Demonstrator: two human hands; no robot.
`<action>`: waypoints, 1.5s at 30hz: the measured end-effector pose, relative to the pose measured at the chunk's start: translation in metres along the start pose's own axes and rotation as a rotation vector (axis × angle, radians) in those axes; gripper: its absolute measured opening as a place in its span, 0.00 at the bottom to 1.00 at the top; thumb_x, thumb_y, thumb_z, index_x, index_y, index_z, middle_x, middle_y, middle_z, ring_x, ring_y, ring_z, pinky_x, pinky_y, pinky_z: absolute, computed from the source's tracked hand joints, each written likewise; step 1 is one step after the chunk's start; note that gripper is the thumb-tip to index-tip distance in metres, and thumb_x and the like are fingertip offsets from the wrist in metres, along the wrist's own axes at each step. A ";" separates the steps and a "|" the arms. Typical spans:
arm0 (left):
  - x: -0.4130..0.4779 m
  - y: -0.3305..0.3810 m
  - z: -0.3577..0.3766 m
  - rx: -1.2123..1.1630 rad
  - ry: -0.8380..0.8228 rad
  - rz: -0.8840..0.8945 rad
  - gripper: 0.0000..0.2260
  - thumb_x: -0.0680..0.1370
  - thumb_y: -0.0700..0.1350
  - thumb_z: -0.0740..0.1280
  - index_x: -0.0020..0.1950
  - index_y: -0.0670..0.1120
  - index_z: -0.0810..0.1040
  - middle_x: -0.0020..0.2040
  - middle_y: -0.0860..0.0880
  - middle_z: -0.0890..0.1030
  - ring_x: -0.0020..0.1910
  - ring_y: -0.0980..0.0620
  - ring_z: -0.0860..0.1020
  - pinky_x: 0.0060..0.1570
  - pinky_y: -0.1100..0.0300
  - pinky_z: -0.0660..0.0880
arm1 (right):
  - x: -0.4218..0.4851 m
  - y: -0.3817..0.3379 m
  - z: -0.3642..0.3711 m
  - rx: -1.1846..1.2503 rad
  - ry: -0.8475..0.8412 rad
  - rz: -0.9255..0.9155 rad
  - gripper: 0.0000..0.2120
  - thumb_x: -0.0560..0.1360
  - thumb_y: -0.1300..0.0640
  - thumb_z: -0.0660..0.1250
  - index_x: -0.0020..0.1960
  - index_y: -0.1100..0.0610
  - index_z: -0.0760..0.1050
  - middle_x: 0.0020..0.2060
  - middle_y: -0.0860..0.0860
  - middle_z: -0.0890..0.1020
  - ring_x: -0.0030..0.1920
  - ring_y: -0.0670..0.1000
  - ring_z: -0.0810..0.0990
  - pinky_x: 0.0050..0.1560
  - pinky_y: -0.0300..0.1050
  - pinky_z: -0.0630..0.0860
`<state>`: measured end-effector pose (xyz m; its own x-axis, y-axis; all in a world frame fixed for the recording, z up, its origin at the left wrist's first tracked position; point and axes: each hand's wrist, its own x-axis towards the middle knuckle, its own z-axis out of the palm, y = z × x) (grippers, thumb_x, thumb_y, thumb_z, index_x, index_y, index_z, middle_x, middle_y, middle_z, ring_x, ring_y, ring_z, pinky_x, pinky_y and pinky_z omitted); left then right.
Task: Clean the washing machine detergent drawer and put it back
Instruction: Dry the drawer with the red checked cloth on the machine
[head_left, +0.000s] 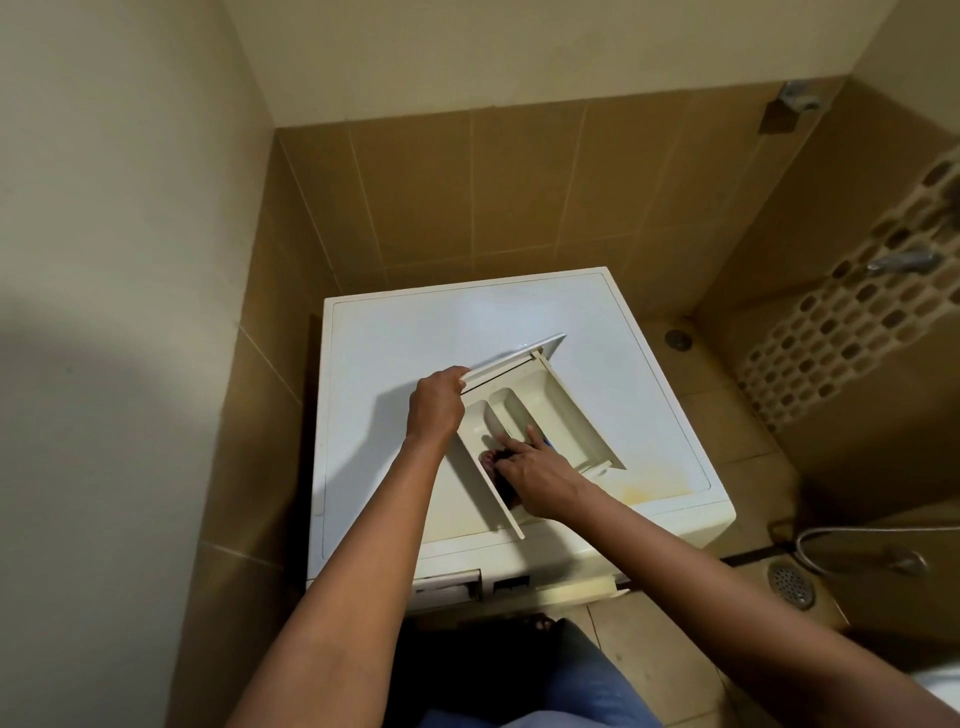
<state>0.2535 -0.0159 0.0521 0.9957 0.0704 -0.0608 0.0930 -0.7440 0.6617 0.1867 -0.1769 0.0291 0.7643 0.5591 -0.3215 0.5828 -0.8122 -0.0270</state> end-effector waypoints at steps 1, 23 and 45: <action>0.000 0.001 0.000 -0.002 0.003 -0.003 0.19 0.79 0.33 0.58 0.65 0.47 0.78 0.56 0.45 0.82 0.57 0.44 0.79 0.55 0.57 0.73 | 0.001 -0.001 -0.003 -0.004 -0.016 0.000 0.15 0.75 0.64 0.59 0.61 0.61 0.73 0.62 0.54 0.78 0.77 0.50 0.53 0.74 0.55 0.41; 0.003 0.001 -0.001 -0.020 -0.026 -0.001 0.15 0.81 0.37 0.59 0.65 0.45 0.78 0.59 0.42 0.81 0.60 0.43 0.77 0.56 0.56 0.72 | 0.019 -0.006 -0.002 0.348 0.634 0.022 0.16 0.78 0.55 0.57 0.48 0.65 0.78 0.43 0.59 0.83 0.56 0.59 0.77 0.56 0.49 0.74; 0.004 0.004 0.004 0.031 0.020 -0.079 0.19 0.79 0.34 0.57 0.66 0.49 0.78 0.59 0.47 0.82 0.60 0.45 0.77 0.56 0.58 0.71 | -0.008 0.074 -0.012 0.444 0.261 0.703 0.15 0.79 0.57 0.57 0.63 0.63 0.67 0.57 0.59 0.73 0.53 0.60 0.77 0.46 0.48 0.71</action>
<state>0.2583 -0.0215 0.0513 0.9850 0.1429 -0.0968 0.1718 -0.7555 0.6322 0.2275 -0.2393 0.0414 0.9769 -0.1200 -0.1766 -0.1679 -0.9427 -0.2882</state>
